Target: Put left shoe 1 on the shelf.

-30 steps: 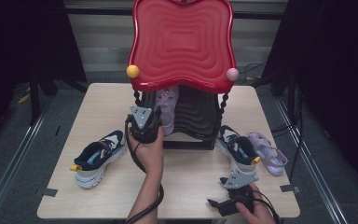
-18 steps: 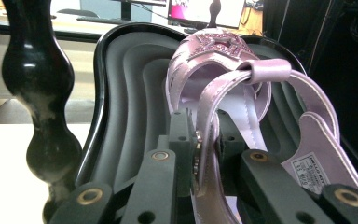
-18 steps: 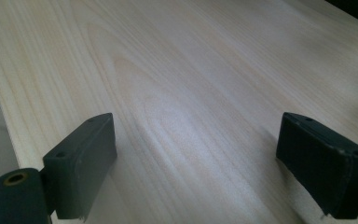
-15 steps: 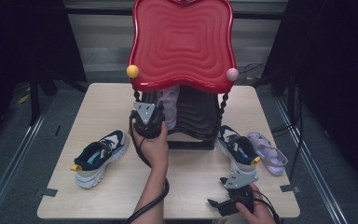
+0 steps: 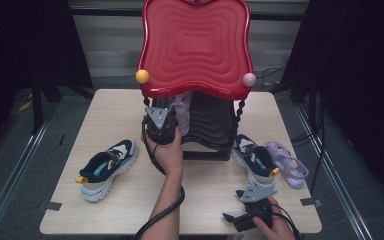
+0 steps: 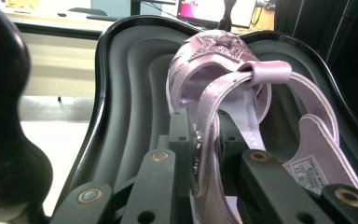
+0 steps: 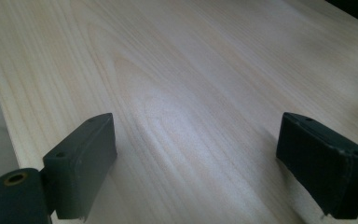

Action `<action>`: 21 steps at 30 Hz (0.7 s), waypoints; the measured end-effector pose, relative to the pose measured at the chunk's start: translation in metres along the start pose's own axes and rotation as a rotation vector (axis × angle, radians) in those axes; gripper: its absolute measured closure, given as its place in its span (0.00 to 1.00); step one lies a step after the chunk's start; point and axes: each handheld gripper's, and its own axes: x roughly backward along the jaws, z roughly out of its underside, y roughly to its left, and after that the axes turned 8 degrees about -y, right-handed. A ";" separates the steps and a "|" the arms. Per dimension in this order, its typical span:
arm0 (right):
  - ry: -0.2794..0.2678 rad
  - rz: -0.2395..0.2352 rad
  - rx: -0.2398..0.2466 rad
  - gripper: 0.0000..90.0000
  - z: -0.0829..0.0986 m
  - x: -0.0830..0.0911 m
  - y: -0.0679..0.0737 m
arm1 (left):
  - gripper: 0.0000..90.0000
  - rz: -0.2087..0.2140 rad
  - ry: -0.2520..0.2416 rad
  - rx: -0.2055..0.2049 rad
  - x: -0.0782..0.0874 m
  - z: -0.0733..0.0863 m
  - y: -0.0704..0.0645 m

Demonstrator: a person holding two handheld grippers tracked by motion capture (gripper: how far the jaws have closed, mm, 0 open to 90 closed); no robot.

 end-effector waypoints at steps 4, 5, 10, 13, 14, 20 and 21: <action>0.000 0.000 0.000 0.12 0.000 0.000 0.000 | 0.90 -0.003 -0.003 0.012 -0.004 0.002 -0.002; 0.000 0.000 0.000 0.12 0.000 0.000 0.000 | 0.89 -0.003 0.004 -0.003 -0.005 0.002 -0.003; 0.000 0.000 0.000 0.12 0.000 0.000 0.000 | 0.89 -0.011 0.002 -0.002 -0.009 0.005 -0.005; 0.000 0.000 0.000 0.12 0.000 0.000 0.000 | 0.89 -0.016 -0.002 -0.005 -0.011 0.006 -0.006; 0.000 0.000 -0.001 0.12 0.000 0.000 0.000 | 0.89 -0.017 0.003 0.000 -0.011 0.007 -0.006; 0.000 0.000 0.000 0.12 0.000 0.000 0.000 | 0.89 -0.035 -0.009 0.005 -0.013 0.009 -0.005; 0.000 0.000 0.000 0.12 0.000 0.000 0.000 | 0.89 -0.034 -0.006 0.009 -0.013 0.010 -0.005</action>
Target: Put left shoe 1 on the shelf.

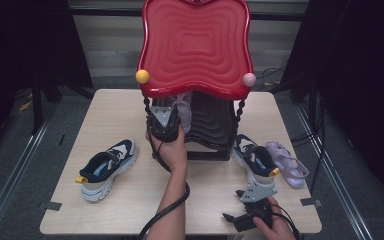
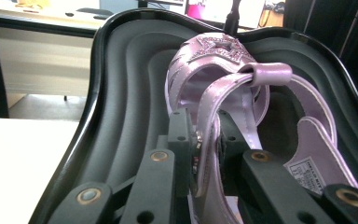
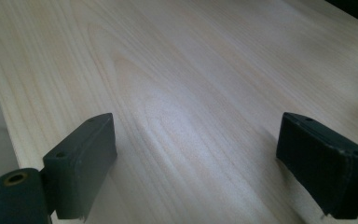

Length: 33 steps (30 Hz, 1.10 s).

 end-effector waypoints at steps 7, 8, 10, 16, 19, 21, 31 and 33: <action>0.000 0.000 0.000 0.12 0.000 0.000 0.000 | 0.88 -0.004 -0.009 -0.009 -0.001 0.005 -0.002; 0.000 0.000 0.000 0.13 0.000 0.000 0.000 | 0.88 -0.008 -0.010 -0.011 -0.001 0.005 -0.002; 0.000 0.000 0.000 0.12 0.000 0.000 0.000 | 0.87 -0.010 -0.013 -0.014 -0.001 0.006 -0.003; 0.000 0.000 0.000 0.12 0.000 0.000 0.000 | 0.85 -0.003 -0.005 -0.019 0.000 0.008 -0.003; 0.000 0.000 0.000 0.12 0.000 0.000 0.000 | 0.84 0.001 -0.001 -0.027 0.000 0.007 -0.003; 0.000 0.000 0.000 0.12 0.000 0.000 0.000 | 0.84 0.001 0.000 -0.028 0.000 0.007 -0.003; 0.000 0.000 0.000 0.12 0.000 0.000 0.000 | 0.79 0.011 0.017 -0.069 0.002 0.002 -0.003; 0.000 0.000 0.000 0.12 0.000 0.000 0.000 | 0.78 0.022 0.018 -0.074 0.002 0.001 -0.003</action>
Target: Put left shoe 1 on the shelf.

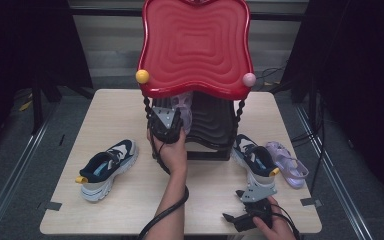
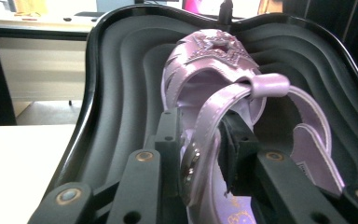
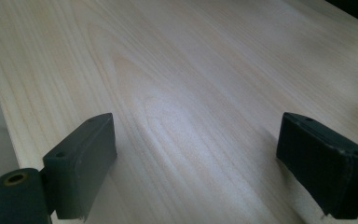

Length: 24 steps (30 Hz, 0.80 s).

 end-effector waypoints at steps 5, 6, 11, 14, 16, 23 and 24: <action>0.000 0.000 0.000 0.12 0.000 0.000 0.000 | 0.74 -0.005 0.003 -0.018 0.002 -0.003 0.000; 0.000 0.000 0.000 0.12 0.000 0.000 0.000 | 0.74 -0.003 0.006 -0.019 0.002 -0.004 0.001; 0.000 0.000 0.000 0.12 0.000 0.000 0.000 | 0.72 0.010 0.027 -0.039 0.004 -0.006 0.002; 0.000 0.000 0.000 0.12 0.000 0.000 0.000 | 0.70 0.011 0.039 -0.051 0.004 -0.006 0.003; 0.000 0.000 0.000 0.12 0.000 0.000 0.000 | 0.69 0.017 0.048 -0.058 0.005 -0.007 0.003; 0.000 0.000 0.000 0.12 0.000 0.000 0.000 | 0.65 0.043 0.079 -0.063 0.010 -0.014 0.005; 0.000 0.000 0.000 0.12 0.000 0.000 0.000 | 0.65 0.049 0.086 -0.063 0.011 -0.015 0.006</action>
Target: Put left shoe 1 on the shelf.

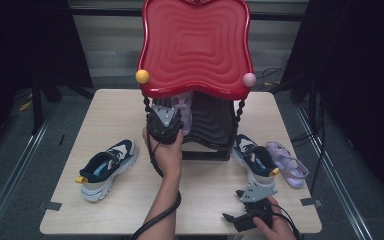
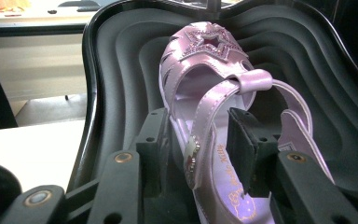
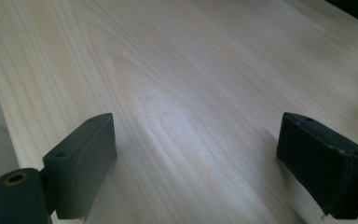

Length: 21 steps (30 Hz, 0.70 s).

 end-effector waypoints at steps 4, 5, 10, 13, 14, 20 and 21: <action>0.000 0.000 0.000 0.12 0.000 0.000 0.000 | 0.63 0.029 0.016 -0.019 0.004 -0.004 0.000; 0.000 0.000 0.000 0.12 0.000 0.000 0.000 | 0.62 0.041 0.026 -0.023 0.004 -0.006 0.000; 0.000 0.000 0.000 0.12 0.000 0.000 0.000 | 0.59 0.057 0.043 -0.027 0.009 -0.010 0.003; 0.000 0.000 0.000 0.12 0.000 0.000 0.000 | 0.56 0.081 0.064 -0.016 0.011 -0.011 0.004; 0.000 0.000 0.000 0.12 0.000 0.000 0.000 | 0.55 0.083 0.070 -0.016 0.012 -0.011 0.004; 0.000 0.000 0.000 0.12 0.000 0.000 0.000 | 0.51 0.131 0.102 -0.020 0.018 -0.013 0.008; 0.000 0.000 0.000 0.12 0.000 0.000 0.000 | 0.50 0.138 0.107 -0.025 0.019 -0.014 0.008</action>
